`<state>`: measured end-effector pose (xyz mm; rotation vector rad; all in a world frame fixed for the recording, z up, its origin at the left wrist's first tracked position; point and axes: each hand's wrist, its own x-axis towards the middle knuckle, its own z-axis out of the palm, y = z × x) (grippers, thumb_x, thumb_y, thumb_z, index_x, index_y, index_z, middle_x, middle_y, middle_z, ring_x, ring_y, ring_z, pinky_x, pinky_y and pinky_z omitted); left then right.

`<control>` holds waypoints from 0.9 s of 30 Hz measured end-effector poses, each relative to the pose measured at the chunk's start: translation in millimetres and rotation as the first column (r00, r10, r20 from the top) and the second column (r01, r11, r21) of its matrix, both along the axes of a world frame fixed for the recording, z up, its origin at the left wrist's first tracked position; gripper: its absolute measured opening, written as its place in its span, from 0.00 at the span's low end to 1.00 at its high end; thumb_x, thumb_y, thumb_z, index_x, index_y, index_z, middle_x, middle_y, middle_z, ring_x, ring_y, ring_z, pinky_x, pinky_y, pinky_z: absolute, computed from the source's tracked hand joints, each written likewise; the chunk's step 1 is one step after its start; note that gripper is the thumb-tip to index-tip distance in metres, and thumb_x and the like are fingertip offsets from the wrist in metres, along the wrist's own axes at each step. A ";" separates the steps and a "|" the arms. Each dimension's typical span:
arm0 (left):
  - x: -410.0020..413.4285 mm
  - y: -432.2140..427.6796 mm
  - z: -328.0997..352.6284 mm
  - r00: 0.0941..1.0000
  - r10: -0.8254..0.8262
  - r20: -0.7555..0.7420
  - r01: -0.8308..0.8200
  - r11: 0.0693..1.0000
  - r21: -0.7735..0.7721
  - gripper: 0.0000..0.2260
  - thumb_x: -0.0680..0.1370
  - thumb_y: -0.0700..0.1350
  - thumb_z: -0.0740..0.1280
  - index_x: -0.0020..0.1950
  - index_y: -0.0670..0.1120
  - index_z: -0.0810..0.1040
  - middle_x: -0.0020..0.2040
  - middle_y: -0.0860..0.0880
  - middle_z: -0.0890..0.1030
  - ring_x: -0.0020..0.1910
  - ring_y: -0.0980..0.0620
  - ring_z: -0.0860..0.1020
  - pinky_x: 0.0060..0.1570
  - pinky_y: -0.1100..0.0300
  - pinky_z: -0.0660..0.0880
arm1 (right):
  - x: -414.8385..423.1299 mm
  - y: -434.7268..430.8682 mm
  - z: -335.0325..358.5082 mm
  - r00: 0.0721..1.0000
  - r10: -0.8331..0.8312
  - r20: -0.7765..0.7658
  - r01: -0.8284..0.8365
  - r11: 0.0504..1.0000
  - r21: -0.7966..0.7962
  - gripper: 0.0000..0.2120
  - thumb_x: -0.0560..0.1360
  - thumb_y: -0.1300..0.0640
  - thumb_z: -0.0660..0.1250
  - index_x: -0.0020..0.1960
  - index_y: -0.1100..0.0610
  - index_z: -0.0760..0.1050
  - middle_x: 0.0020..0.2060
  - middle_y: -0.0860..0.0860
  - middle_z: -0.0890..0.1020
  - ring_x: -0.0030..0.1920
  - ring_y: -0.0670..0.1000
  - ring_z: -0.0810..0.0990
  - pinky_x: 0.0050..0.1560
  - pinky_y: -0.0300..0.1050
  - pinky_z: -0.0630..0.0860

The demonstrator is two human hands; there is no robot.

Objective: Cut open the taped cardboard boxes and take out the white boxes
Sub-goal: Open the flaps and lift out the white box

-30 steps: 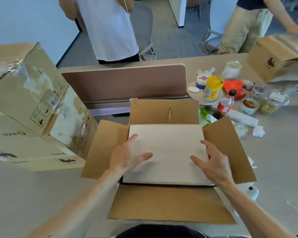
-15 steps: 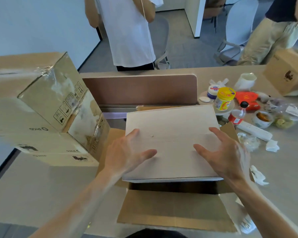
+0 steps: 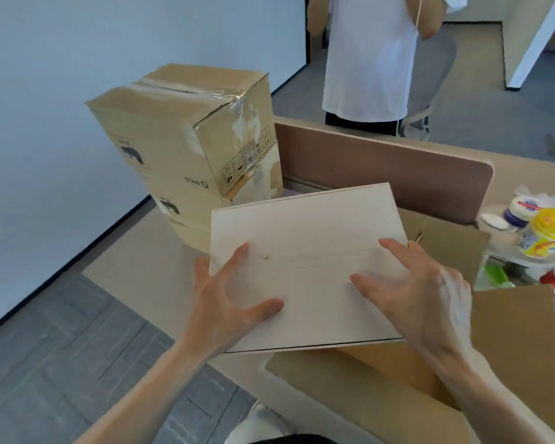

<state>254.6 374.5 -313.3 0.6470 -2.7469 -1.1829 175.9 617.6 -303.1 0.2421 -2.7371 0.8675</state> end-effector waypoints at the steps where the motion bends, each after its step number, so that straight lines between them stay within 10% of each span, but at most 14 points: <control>1: 10.0 -6.0 0.5 0.999 0.038 0.016 -0.038 0.999 -0.011 0.49 0.58 0.67 0.74 0.76 0.63 0.59 0.61 0.59 0.56 0.62 0.53 0.62 0.70 0.51 0.65 | 0.6 -9.9 -0.2 0.999 0.034 0.008 -0.034 0.999 0.015 0.32 0.65 0.40 0.78 0.64 0.52 0.79 0.62 0.60 0.79 0.51 0.65 0.84 0.49 0.63 0.79; 16: 69.8 -153.4 -24.2 0.932 0.347 0.106 -0.330 0.932 -0.147 0.48 0.55 0.73 0.71 0.74 0.67 0.63 0.59 0.52 0.62 0.54 0.49 0.71 0.57 0.52 0.74 | -1.1 -186.1 -28.2 0.816 0.468 0.339 -0.517 0.854 0.065 0.37 0.71 0.35 0.69 0.76 0.41 0.60 0.69 0.53 0.65 0.63 0.59 0.72 0.61 0.53 0.73; 27: 27.4 -326.2 -76.8 0.963 0.159 0.218 -0.142 0.986 -0.091 0.47 0.56 0.71 0.73 0.74 0.66 0.65 0.60 0.51 0.63 0.56 0.48 0.71 0.63 0.51 0.72 | 9.5 -340.2 -71.8 0.845 0.284 0.454 -0.400 0.898 0.182 0.38 0.69 0.33 0.68 0.74 0.47 0.63 0.60 0.56 0.60 0.57 0.60 0.62 0.62 0.55 0.69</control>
